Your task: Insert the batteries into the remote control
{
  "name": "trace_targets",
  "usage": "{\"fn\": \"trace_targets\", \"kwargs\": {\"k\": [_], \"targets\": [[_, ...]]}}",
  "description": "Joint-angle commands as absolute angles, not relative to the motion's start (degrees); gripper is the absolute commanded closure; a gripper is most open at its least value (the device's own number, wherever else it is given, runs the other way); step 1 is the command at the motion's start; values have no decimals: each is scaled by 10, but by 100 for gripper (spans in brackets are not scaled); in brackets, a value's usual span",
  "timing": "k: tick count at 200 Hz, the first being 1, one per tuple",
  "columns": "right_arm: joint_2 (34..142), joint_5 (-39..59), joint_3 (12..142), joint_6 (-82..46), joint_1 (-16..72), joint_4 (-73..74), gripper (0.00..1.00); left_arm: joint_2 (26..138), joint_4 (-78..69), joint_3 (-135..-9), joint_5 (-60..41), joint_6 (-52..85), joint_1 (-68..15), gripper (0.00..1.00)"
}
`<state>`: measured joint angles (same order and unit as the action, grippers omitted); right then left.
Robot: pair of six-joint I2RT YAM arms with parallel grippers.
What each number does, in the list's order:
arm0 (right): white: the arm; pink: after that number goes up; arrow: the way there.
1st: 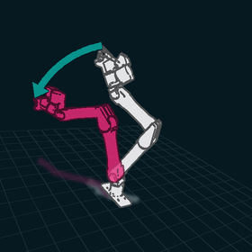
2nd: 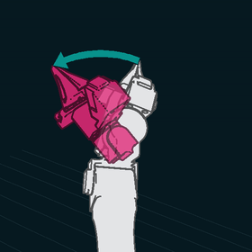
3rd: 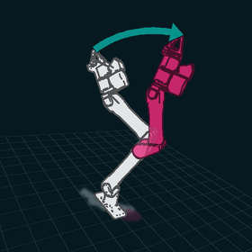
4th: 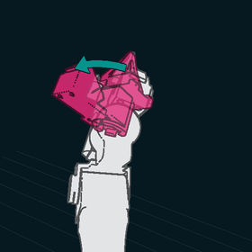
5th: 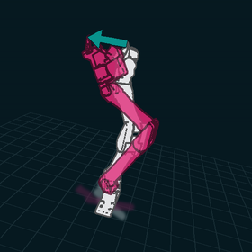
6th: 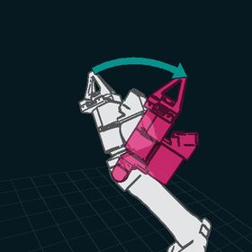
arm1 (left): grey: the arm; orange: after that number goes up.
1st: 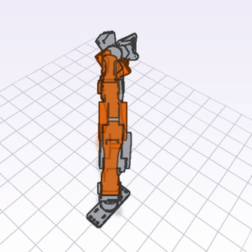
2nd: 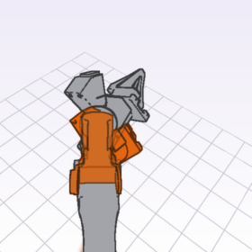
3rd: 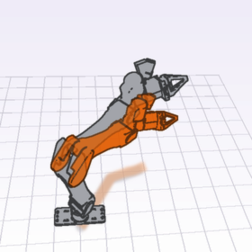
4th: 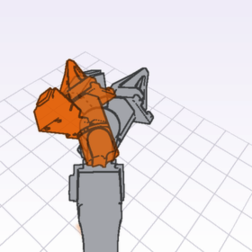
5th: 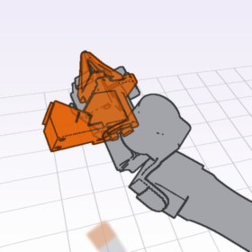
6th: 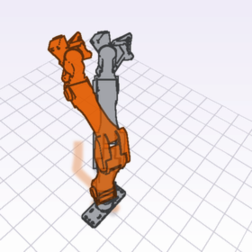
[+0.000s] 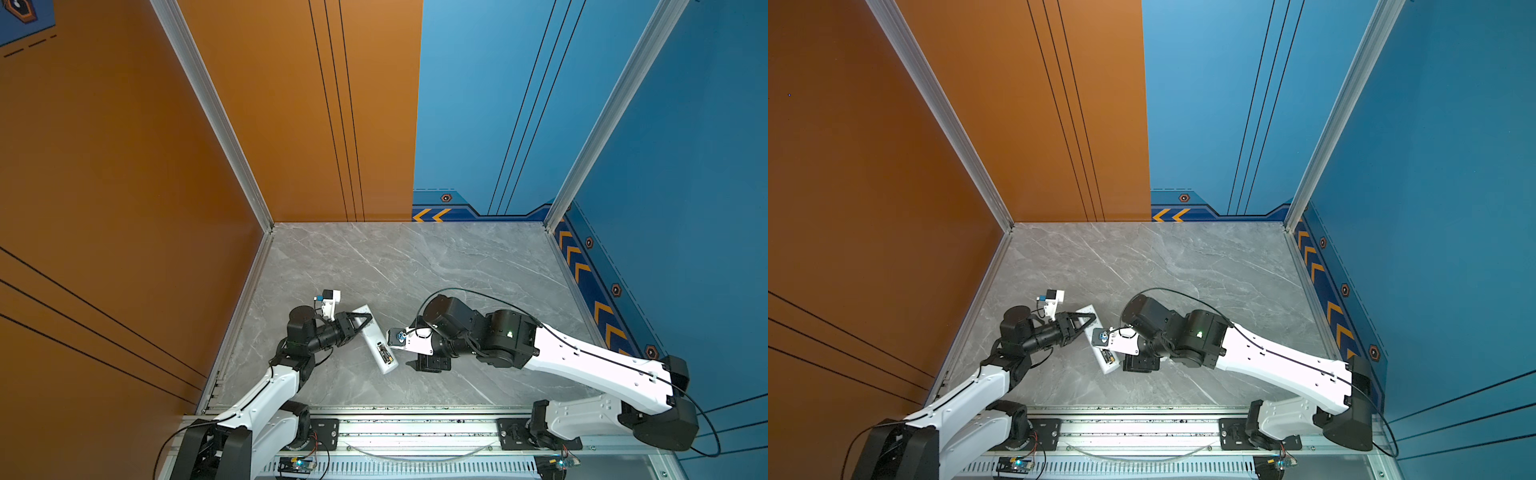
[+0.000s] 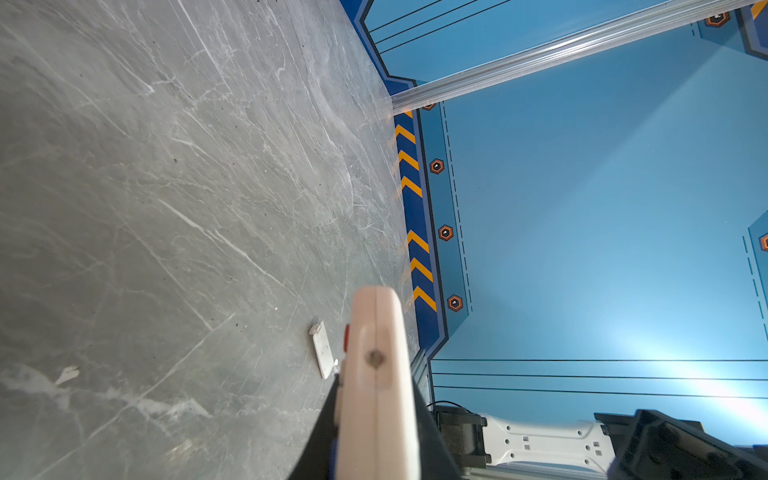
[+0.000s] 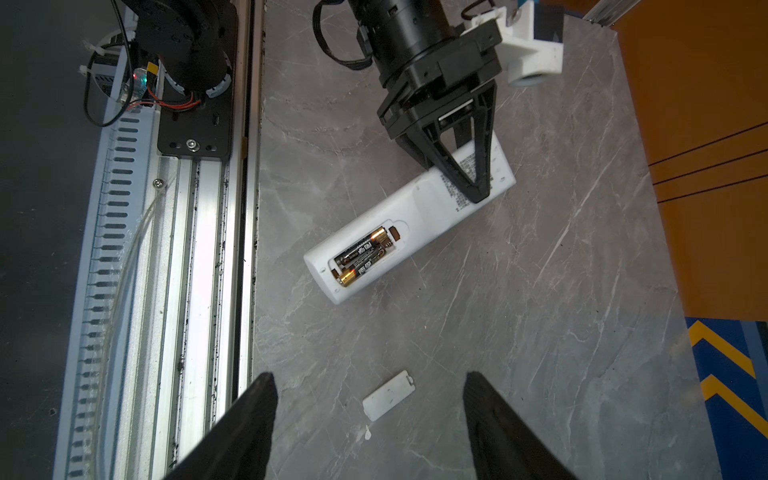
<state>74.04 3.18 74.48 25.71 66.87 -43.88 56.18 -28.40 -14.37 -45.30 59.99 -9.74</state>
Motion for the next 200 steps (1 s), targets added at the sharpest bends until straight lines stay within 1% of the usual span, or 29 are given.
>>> {"fn": "trace_targets", "kwargs": {"k": [1, 76, 112, 200], "targets": [[731, 44, 742, 269, 673, -431, 33, 559, -285, -158, -469, 589, -95, 100], [744, 50, 750, 281, 674, -440, 37, 563, -285, -160, -472, 588, -96, 100], [749, 47, 762, 293, 675, -461, 45, 560, -285, -158, -469, 586, -97, 100], [779, 42, 767, 318, 680, -465, 52, 566, -285, -165, -481, 583, -106, 100]]}}
